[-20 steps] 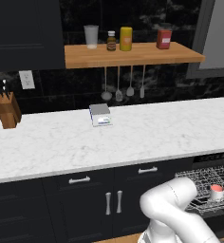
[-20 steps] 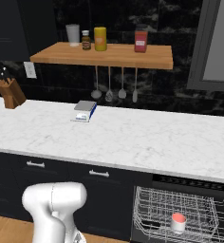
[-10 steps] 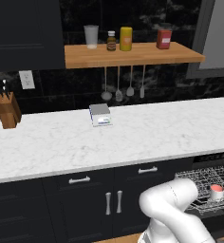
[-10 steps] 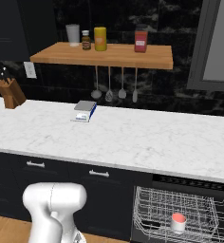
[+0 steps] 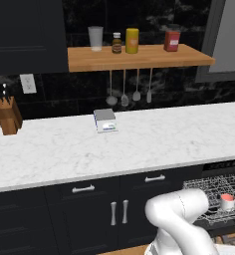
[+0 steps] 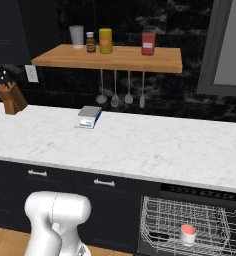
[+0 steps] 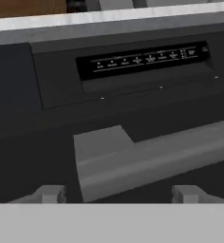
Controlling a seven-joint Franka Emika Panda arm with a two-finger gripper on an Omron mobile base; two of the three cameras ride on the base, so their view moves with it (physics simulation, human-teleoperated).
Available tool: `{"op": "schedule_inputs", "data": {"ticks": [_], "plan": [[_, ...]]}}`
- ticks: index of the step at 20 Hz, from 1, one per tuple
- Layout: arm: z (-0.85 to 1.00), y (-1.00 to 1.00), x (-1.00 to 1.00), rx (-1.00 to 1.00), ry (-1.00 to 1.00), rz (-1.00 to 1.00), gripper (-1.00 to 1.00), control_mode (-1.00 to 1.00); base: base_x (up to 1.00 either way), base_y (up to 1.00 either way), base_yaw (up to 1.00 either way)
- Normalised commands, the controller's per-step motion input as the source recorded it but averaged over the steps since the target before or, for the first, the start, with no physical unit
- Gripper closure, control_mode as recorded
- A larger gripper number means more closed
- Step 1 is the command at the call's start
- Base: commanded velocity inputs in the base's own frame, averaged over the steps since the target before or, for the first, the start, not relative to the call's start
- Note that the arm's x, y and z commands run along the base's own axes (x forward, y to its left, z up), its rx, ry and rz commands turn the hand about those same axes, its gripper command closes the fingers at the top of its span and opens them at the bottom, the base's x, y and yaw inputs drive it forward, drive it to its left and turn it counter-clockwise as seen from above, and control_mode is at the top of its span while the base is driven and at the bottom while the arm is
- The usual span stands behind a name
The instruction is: Pick up the cup and bowl from the counter, place them in the dishwasher, and close the dishwasher door.
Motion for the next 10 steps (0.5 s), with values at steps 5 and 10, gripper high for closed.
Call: {"op": "schedule_inputs", "data": {"ticks": [5, 10], "plan": [[0.26, 0.41, 1.00, 0.00, -0.80, 0.00, -1.00, -1.00, 0.00, 0.00, 0.00], [0.12, 0.29, 1.00, 0.00, -0.68, 0.00, -1.00, -1.00, 0.00, 0.00, 0.00]]}}
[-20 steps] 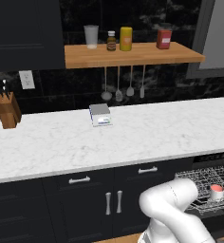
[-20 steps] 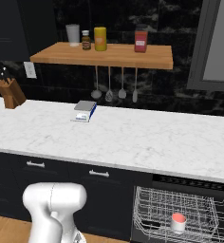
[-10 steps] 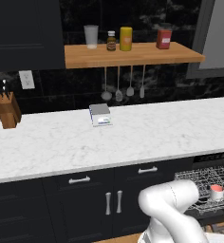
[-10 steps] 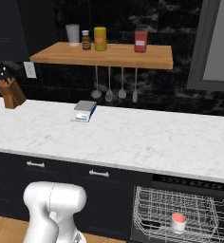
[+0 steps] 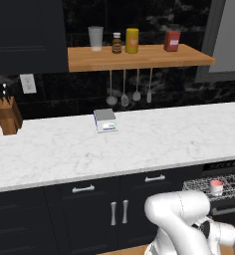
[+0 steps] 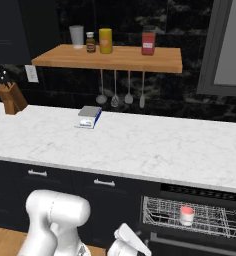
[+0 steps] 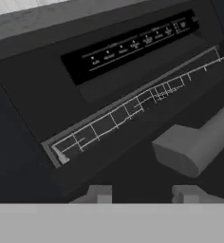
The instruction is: Pick up the cup and bowl from the counter, place them in the dishwasher, and close the dishwasher door.
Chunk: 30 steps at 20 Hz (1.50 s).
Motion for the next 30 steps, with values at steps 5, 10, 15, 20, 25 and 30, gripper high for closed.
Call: {"op": "schedule_inputs", "data": {"ticks": [5, 10, 15, 20, 25, 30], "plan": [[0.00, 0.04, 1.00, 0.01, -0.62, 0.00, -1.00, -1.00, 0.00, 0.00, 0.00], [-0.14, -0.02, 1.00, 0.08, -0.57, 0.02, -1.00, -1.00, 0.00, 0.00, 0.00], [-0.43, 0.00, 1.00, 0.08, -0.66, 0.04, -1.00, -1.00, 0.00, 0.00, 0.00], [-0.77, 0.00, 1.00, 0.03, -0.65, 0.05, -1.00, -1.00, 0.00, 0.00, 0.00], [-0.94, 0.00, 1.00, 0.04, -0.60, 0.01, -1.00, -1.00, 0.00, 0.00, 0.00], [-0.92, 0.00, 1.00, 0.00, -0.48, 0.00, -1.00, -1.00, 0.00, 0.00, 0.00]]}}
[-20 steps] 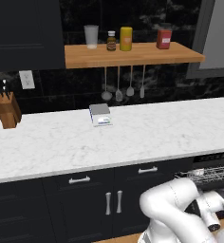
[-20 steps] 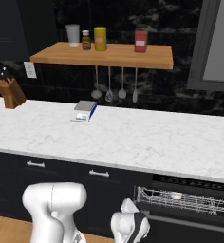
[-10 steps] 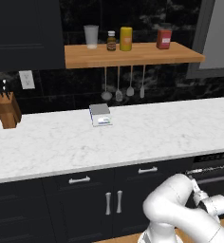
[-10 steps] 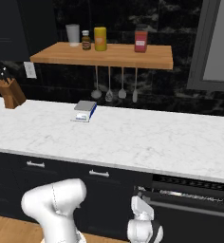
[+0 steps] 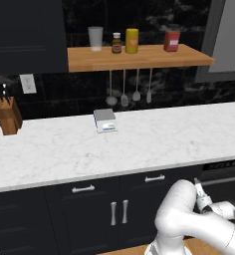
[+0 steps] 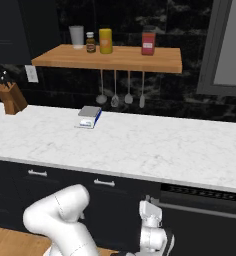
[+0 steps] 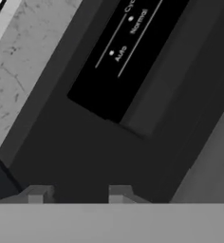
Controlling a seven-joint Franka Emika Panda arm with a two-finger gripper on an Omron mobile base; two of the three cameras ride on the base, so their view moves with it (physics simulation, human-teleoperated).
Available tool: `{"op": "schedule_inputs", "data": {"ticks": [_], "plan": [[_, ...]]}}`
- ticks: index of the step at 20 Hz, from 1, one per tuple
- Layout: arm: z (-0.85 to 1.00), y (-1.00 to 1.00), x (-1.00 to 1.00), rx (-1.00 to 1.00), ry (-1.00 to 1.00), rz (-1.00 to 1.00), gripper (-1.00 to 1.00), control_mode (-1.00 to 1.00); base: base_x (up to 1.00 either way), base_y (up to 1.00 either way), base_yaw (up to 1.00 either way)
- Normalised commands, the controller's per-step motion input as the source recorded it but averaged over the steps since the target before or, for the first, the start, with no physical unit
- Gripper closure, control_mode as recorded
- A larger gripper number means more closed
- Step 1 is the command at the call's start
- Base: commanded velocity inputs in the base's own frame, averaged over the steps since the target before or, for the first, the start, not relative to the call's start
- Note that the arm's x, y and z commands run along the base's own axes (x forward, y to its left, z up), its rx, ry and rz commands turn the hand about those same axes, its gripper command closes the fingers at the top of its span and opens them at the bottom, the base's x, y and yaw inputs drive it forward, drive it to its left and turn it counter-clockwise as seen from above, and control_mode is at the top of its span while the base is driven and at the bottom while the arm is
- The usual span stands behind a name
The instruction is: Pick up the cup and bowl from the counter, place them in the dishwasher, and close the dishwasher door.
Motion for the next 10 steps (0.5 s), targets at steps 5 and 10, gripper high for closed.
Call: {"op": "schedule_inputs", "data": {"ticks": [5, 10], "plan": [[-0.87, -0.01, 1.00, 0.02, -0.44, 0.00, -1.00, -1.00, 0.00, 0.00, 0.00], [-0.80, -0.05, 1.00, 0.03, -0.41, 0.01, -1.00, -1.00, 0.00, 0.00, 0.00]]}}
